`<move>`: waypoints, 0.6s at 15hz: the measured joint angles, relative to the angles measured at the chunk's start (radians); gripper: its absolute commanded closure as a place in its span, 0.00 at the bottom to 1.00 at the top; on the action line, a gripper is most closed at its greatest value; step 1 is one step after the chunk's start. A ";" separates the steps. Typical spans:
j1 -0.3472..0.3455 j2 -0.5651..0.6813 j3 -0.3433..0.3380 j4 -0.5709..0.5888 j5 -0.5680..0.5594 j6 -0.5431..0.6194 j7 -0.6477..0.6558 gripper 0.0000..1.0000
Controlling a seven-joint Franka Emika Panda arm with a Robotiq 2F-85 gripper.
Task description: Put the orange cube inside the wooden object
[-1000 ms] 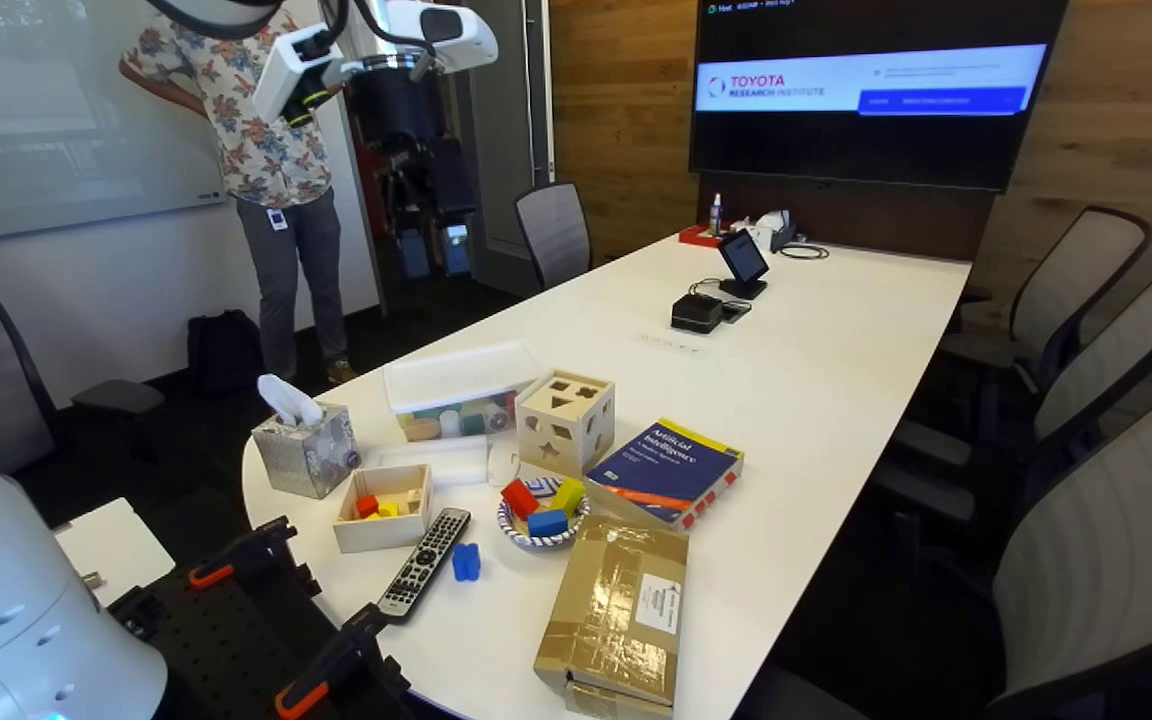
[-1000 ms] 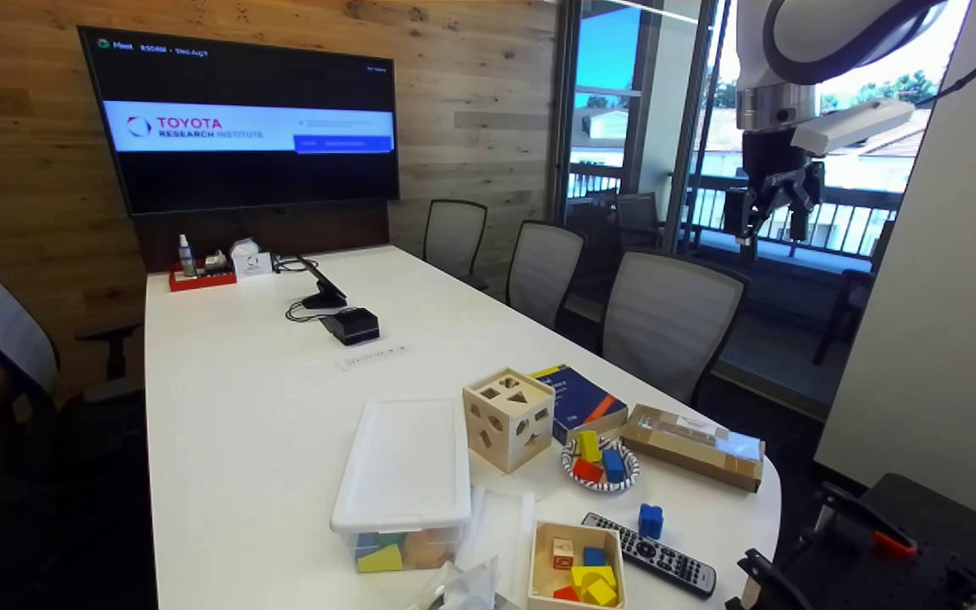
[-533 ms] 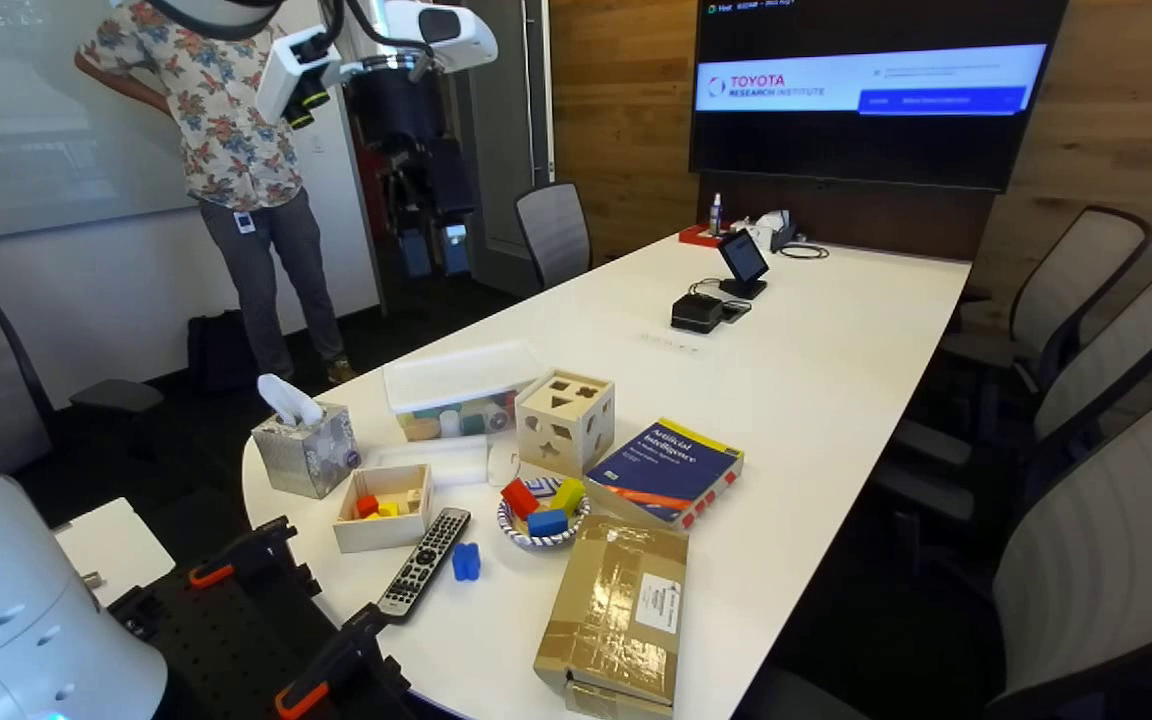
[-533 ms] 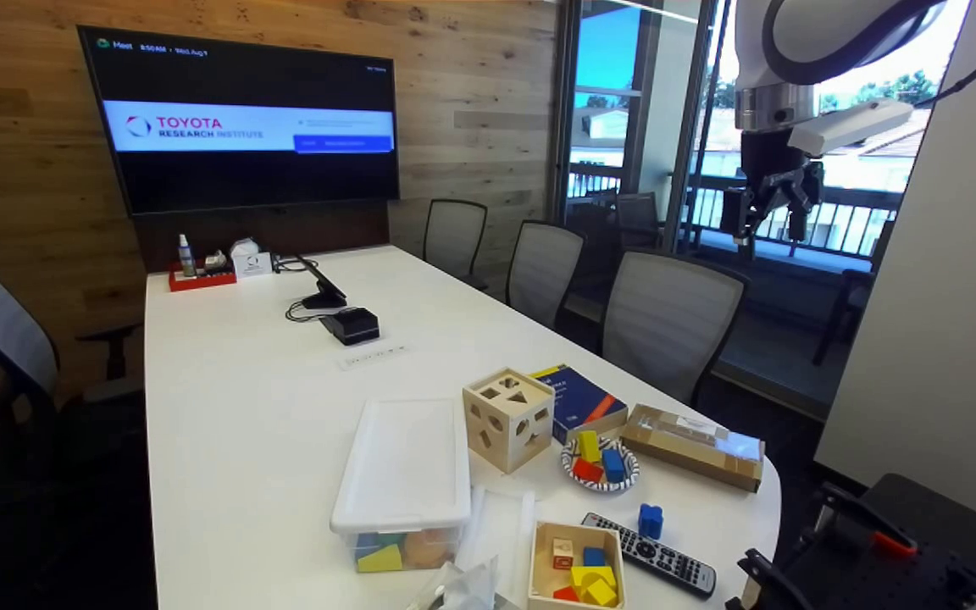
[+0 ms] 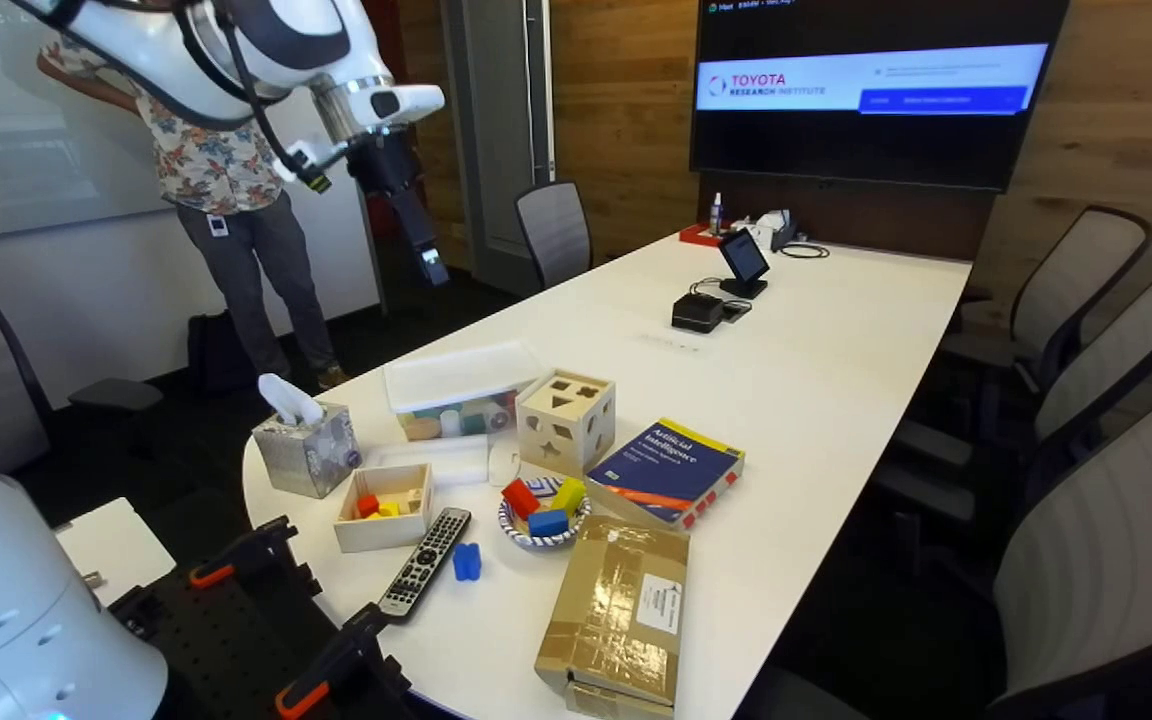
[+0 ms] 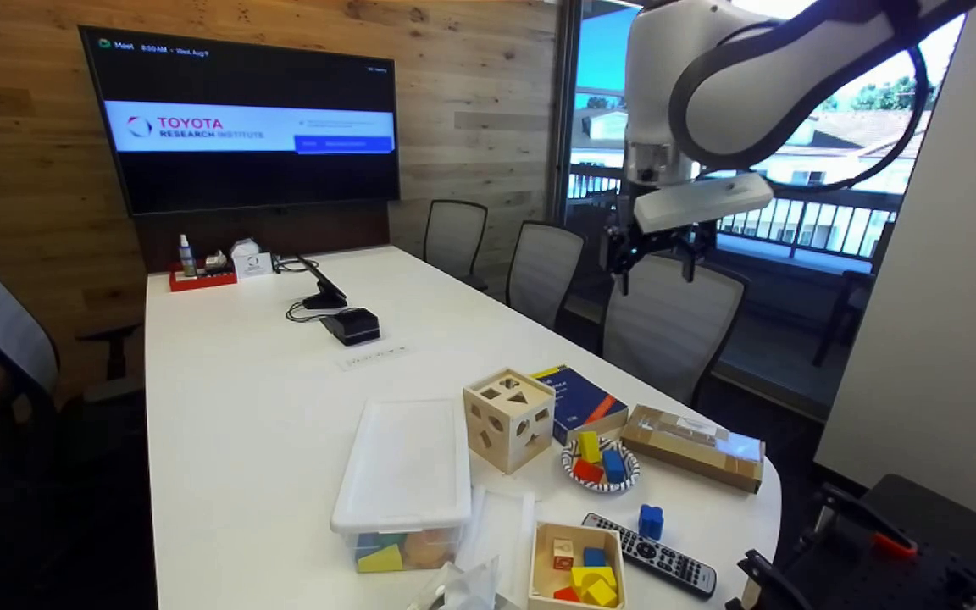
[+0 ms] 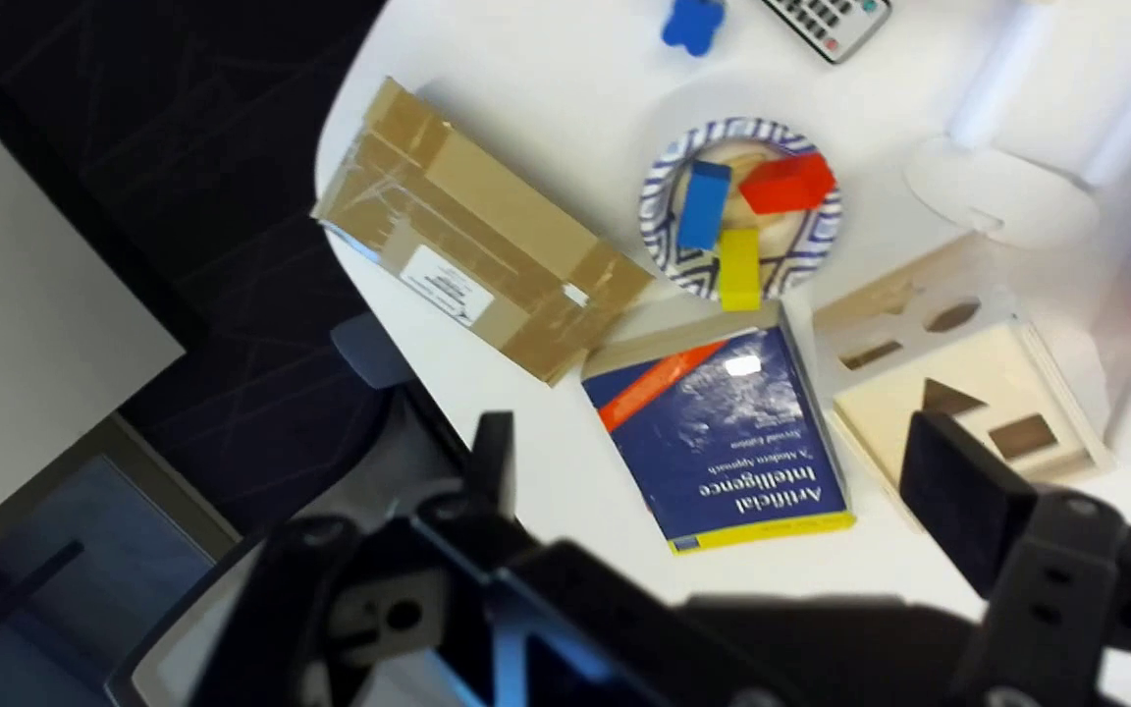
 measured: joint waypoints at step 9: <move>-0.449 0.328 0.451 0.025 -0.506 0.227 0.754 0.00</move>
